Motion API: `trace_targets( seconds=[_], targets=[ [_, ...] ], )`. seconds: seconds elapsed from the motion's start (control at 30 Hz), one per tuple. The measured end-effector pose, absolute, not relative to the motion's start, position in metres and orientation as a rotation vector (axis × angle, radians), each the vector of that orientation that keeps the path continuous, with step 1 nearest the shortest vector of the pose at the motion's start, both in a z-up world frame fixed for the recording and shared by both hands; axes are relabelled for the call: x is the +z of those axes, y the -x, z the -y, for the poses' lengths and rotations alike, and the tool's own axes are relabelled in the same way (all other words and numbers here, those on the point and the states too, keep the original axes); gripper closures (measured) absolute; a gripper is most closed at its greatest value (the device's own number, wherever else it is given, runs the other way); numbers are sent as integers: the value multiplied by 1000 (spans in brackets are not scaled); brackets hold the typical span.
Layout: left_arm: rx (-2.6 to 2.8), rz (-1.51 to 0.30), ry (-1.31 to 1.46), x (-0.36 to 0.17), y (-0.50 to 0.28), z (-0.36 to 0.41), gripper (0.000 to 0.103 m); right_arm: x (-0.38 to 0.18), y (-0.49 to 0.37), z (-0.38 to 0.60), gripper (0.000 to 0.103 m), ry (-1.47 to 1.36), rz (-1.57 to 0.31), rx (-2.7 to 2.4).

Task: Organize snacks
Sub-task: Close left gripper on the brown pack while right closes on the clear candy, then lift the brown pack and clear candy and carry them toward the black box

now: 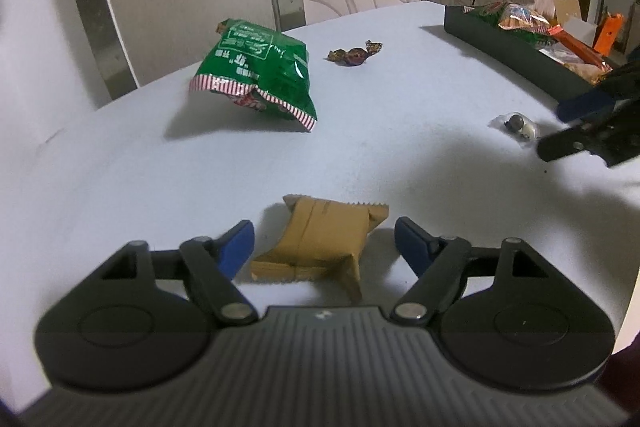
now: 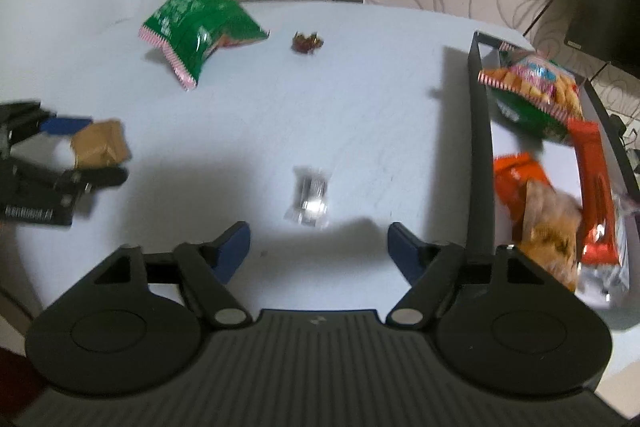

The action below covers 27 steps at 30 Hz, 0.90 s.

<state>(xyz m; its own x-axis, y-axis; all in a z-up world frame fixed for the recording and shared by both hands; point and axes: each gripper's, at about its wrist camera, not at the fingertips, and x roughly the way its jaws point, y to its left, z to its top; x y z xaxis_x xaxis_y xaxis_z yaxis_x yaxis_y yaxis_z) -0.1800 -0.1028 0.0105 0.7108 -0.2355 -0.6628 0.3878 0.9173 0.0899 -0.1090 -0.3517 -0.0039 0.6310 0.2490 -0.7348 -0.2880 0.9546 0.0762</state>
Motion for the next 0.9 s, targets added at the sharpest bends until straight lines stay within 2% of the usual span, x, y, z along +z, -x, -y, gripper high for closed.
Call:
trace_targets(
  seconds=[0.07,0.17,0.23,0.3,0.37,0.43,0.9],
  targets=[
    [-351,-705,-213,11,180,104,33,-4,99,350,52,52,-846,338],
    [-365,-716,-180,12,182,105,46,-8,88,342,57,91,-861,343],
    [-364,-716,-185,12,184,108,48,-8,82,342,57,86,-857,345],
    [-359,-719,-177,13,184,108,49,-8,77,340,61,93,-857,353],
    [-358,-722,-170,13,183,108,49,-8,75,337,79,110,-852,369],
    [-355,-725,-163,13,181,108,50,-7,77,333,86,142,-848,373],
    [-423,-701,-154,21,164,131,54,30,101,358,87,18,-792,373]
  ],
)
